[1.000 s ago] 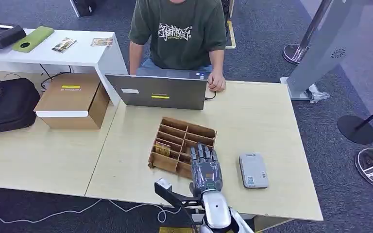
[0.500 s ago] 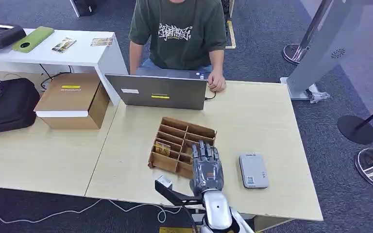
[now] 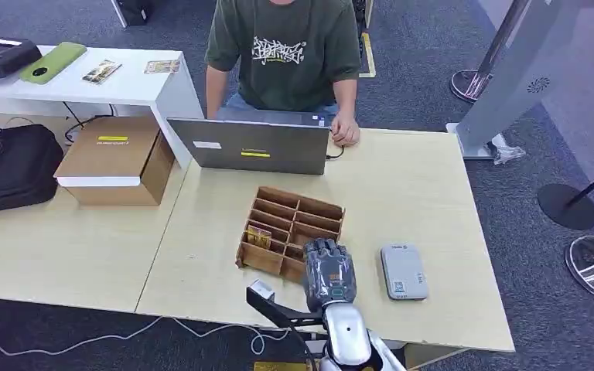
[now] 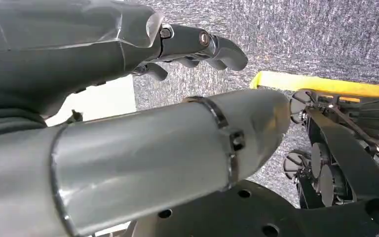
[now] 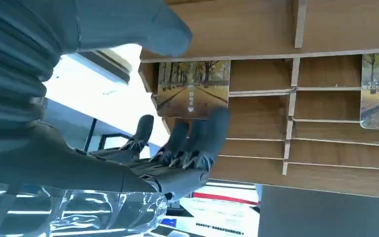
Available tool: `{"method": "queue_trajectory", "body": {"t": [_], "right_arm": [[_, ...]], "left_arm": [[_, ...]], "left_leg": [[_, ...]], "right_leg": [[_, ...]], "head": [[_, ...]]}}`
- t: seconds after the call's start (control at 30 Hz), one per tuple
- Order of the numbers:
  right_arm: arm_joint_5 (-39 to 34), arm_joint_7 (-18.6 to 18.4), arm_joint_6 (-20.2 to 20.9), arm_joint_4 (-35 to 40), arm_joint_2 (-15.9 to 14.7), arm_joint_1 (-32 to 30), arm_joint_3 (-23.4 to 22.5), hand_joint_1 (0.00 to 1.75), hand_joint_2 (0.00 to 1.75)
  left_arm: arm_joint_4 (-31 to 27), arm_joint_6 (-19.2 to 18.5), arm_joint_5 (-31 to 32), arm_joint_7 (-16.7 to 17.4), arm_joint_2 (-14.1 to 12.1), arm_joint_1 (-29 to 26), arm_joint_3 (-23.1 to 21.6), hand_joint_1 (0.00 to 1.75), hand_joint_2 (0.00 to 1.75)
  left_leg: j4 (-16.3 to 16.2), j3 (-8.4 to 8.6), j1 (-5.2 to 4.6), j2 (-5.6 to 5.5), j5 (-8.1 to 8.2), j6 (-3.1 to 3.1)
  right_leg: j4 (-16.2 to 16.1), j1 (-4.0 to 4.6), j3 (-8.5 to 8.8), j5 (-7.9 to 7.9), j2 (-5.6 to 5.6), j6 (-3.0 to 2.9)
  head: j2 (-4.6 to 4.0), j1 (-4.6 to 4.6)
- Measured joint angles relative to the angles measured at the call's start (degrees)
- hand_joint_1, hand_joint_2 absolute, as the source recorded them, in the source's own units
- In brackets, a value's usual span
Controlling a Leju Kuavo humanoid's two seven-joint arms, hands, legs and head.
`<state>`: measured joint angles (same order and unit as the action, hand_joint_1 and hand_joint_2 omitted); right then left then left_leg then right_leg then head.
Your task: Pass the card to the sensor for recognition and then transmit it.
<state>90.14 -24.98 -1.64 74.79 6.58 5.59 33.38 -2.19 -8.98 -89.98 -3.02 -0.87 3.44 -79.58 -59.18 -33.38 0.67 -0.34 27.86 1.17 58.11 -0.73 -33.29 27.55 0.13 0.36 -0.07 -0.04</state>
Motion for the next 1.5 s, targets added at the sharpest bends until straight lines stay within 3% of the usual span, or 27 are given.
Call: {"method": "queue_trajectory", "body": {"t": [1.37, 1.4, 1.43, 1.47, 1.5], "right_arm": [[0.00, 0.55, -0.04, -0.92, 0.02, 0.00, -1.09, 0.03, 1.75], [0.00, 0.55, -0.04, -0.92, 0.02, 0.00, -1.09, 0.12, 1.75], [0.00, 0.55, -0.04, -0.92, 0.02, 0.00, -1.09, 0.31, 1.75], [0.00, 0.55, -0.04, -0.92, 0.02, 0.00, -1.09, 0.31, 1.75], [0.00, 0.55, -0.04, -0.92, 0.02, -0.01, -1.09, 1.27, 1.75]], "left_arm": [[0.00, 0.11, 0.00, 0.02, -0.02, 0.01, 0.00, 0.00, 0.00], [0.00, 0.11, 0.00, 0.02, -0.02, 0.01, 0.00, 0.00, 0.00], [0.00, 0.11, 0.00, 0.02, -0.02, 0.01, 0.00, 0.00, 0.00], [0.00, 0.11, 0.00, 0.02, -0.02, 0.01, 0.00, 0.00, 0.00], [0.00, 0.11, 0.00, 0.02, -0.02, 0.01, 0.00, 0.00, 0.00]], "left_leg": [[0.00, 0.00, 0.00, 0.00, 0.00, 0.00], [0.00, 0.00, 0.00, 0.00, 0.00, 0.00], [0.00, 0.00, 0.00, 0.00, 0.00, 0.00], [0.00, 0.00, 0.00, 0.00, 0.00, 0.00], [0.00, 0.00, 0.00, 0.00, 0.00, 0.00]], "right_leg": [[0.00, 0.00, 0.00, 0.00, 0.00, 0.00], [0.00, 0.00, 0.00, 0.00, 0.00, 0.00], [0.00, 0.00, 0.00, 0.00, 0.00, 0.00], [0.00, 0.00, 0.00, 0.00, 0.00, 0.00], [0.00, 0.00, 0.00, 0.00, 0.00, 0.00]], "head": [[0.00, 0.00], [0.00, 0.00], [0.00, 0.00], [0.00, 0.00], [0.00, 0.00]]}}
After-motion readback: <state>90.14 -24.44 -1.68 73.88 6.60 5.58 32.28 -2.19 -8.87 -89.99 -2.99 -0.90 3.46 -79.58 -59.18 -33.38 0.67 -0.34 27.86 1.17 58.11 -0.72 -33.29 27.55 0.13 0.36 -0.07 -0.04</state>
